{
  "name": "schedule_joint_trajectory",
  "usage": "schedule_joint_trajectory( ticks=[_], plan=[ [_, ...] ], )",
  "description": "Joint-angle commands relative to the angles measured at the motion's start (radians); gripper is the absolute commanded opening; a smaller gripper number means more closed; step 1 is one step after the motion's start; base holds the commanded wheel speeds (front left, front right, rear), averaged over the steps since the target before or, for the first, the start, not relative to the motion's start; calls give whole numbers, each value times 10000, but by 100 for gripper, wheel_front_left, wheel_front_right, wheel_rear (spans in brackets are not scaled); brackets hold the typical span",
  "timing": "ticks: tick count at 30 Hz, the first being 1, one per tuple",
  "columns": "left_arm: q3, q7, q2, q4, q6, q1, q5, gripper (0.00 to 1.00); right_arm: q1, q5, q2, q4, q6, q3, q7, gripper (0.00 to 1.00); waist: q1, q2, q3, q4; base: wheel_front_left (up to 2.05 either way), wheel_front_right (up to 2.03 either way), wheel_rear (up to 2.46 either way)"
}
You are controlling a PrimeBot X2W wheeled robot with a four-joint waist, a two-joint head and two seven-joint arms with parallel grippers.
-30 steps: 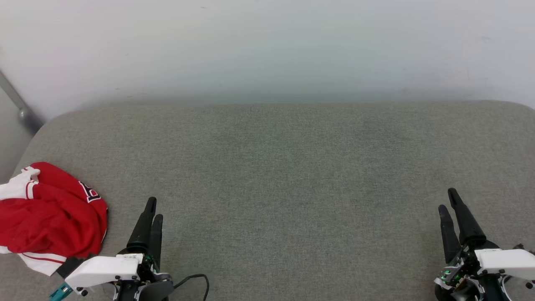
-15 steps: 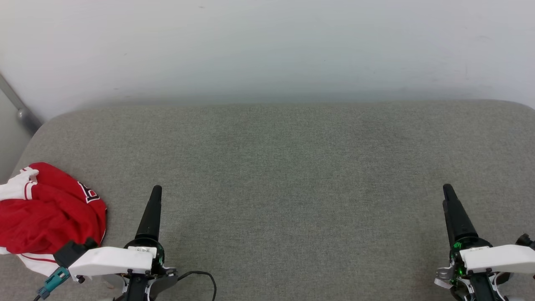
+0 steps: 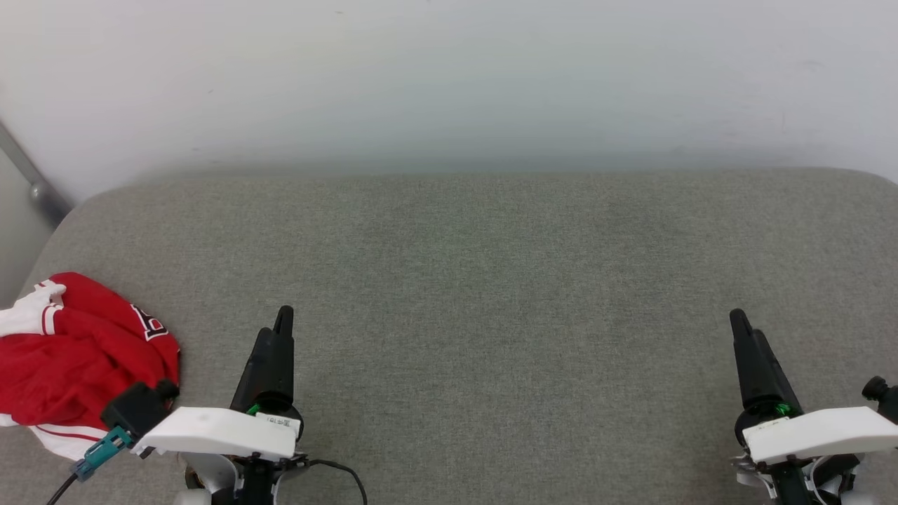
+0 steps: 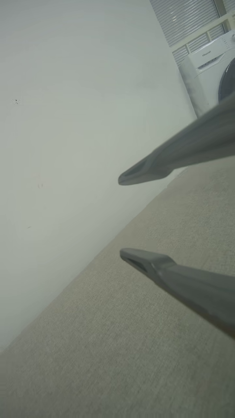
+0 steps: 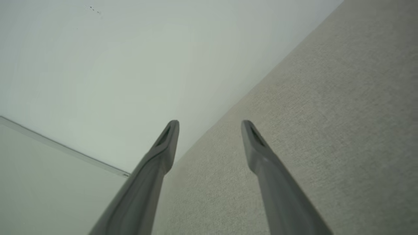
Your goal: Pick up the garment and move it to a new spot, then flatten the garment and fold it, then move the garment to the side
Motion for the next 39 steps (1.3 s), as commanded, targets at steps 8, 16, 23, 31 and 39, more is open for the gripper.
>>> schedule_joint_trajectory(
  ticks=[8,16,23,31,39],
  plan=[
    [-194,-343,101,-131,99,-55,2031,100,63,-2038,-4,-486,5,-1,-68,100,0,0,-20,39,0,0,0],
    [-456,-626,262,-63,316,-49,3609,100,164,-3588,-5,-690,5,162,-129,100,0,0,-41,55,0,0,0],
    [-670,-832,331,-61,418,-124,4524,100,189,-4647,-19,-800,5,227,-163,100,0,0,-31,79,0,0,0],
    [-896,-1052,435,-17,532,-231,5483,100,230,-5652,-25,-878,5,310,-194,100,0,0,-23,103,0,0,0],
    [-1133,-1255,506,-30,659,-243,6315,100,255,-6554,-31,-915,4,336,-239,100,0,0,-21,145,0,0,0]
  ],
)
